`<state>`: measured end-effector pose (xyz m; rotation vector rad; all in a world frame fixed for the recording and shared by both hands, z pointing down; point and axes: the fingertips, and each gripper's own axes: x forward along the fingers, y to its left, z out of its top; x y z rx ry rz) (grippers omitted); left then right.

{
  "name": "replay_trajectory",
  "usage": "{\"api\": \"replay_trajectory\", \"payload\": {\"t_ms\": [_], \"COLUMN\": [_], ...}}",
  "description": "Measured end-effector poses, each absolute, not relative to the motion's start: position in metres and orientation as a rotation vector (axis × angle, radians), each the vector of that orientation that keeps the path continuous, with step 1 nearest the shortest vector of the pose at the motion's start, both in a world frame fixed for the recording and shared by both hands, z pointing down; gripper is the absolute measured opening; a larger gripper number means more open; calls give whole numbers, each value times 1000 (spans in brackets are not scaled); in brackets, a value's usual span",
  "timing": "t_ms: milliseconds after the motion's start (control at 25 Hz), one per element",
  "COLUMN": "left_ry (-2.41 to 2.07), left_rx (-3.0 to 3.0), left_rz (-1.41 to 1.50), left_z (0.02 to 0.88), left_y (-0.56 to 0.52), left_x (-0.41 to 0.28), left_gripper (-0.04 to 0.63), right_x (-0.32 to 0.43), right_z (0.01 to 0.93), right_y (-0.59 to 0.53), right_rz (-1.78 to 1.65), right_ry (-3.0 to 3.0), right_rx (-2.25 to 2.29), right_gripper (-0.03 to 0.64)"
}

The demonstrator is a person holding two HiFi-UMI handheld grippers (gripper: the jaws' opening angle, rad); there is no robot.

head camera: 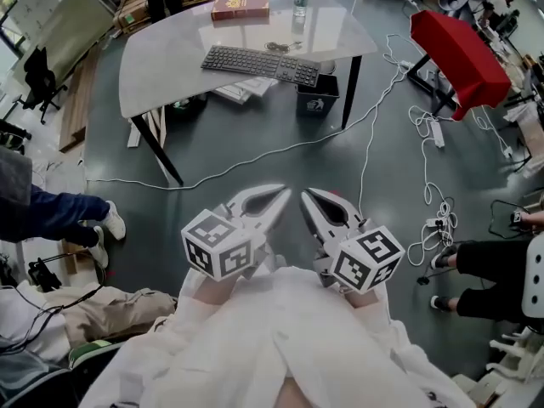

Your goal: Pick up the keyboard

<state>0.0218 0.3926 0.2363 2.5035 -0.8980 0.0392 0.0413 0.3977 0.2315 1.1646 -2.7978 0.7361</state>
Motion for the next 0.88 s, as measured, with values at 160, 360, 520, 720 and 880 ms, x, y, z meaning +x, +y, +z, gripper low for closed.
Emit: {"api": "replay_trajectory", "payload": {"t_ms": [160,360,520,720,880], "left_ry": [-900,-903,-895,-879,-858], "left_rx": [2481,2466,2460,2467,2473], "left_rz": [47,42,22,17,10], "left_z": [244,246,250,248,240], "left_y": [387,362,328,271,225], "left_x": [27,20,11,-6,-22], "left_gripper": [14,14,14,14,14], "right_x": [46,43,34,18,-1], "right_z": [238,239,248,249,242], "right_y": [390,366,335,273,227], "right_rz": [750,761,762,744,705], "right_ry": [-2786,-2777,-2761,-2748,-2739], "right_rx": [1176,1194,1188,1201,1211], "right_gripper": [32,32,32,32,32]}}
